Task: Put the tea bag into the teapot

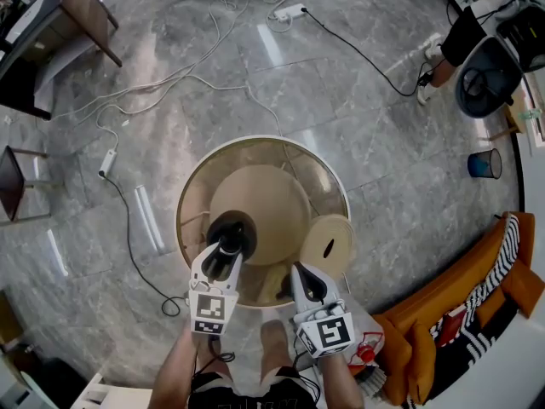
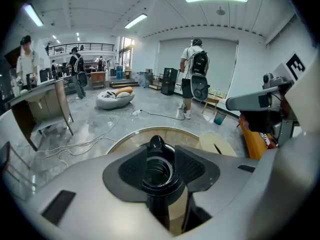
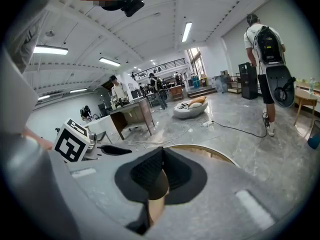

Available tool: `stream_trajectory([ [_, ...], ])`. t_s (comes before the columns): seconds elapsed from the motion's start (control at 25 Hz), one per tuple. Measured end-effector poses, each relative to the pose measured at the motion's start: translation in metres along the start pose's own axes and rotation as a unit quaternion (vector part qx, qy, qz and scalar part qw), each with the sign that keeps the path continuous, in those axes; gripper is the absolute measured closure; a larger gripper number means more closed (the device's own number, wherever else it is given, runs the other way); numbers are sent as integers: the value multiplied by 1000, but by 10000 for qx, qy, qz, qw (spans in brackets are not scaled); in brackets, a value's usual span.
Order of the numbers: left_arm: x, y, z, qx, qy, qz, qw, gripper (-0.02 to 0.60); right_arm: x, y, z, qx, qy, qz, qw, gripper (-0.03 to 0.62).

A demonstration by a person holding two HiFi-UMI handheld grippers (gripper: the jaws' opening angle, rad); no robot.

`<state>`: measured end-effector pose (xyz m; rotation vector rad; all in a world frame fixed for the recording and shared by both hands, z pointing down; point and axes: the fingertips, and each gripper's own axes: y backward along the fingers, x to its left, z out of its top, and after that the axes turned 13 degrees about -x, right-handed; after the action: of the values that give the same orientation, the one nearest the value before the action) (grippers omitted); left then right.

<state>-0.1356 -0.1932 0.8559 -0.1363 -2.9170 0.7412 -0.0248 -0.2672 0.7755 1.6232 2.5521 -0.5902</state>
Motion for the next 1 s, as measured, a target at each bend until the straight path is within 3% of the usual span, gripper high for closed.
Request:
stream_trajectory([
  [0.32, 7, 18, 41, -232, 8, 79, 9997, 405, 12, 2, 33, -203, 57, -4, 9998, 595],
  [0.44, 8, 32, 64, -373, -36, 99, 9992, 438, 21, 7, 53, -316, 116, 0, 9994, 595],
  [0.72, 4, 80, 154, -1039, -32, 224, 9943, 492, 43, 33, 101, -596, 220, -69, 9980, 595],
  [1.0, -24, 144, 220, -1627, -443, -90, 9856, 529, 82, 68, 155, -942, 405, -68, 9947, 595],
])
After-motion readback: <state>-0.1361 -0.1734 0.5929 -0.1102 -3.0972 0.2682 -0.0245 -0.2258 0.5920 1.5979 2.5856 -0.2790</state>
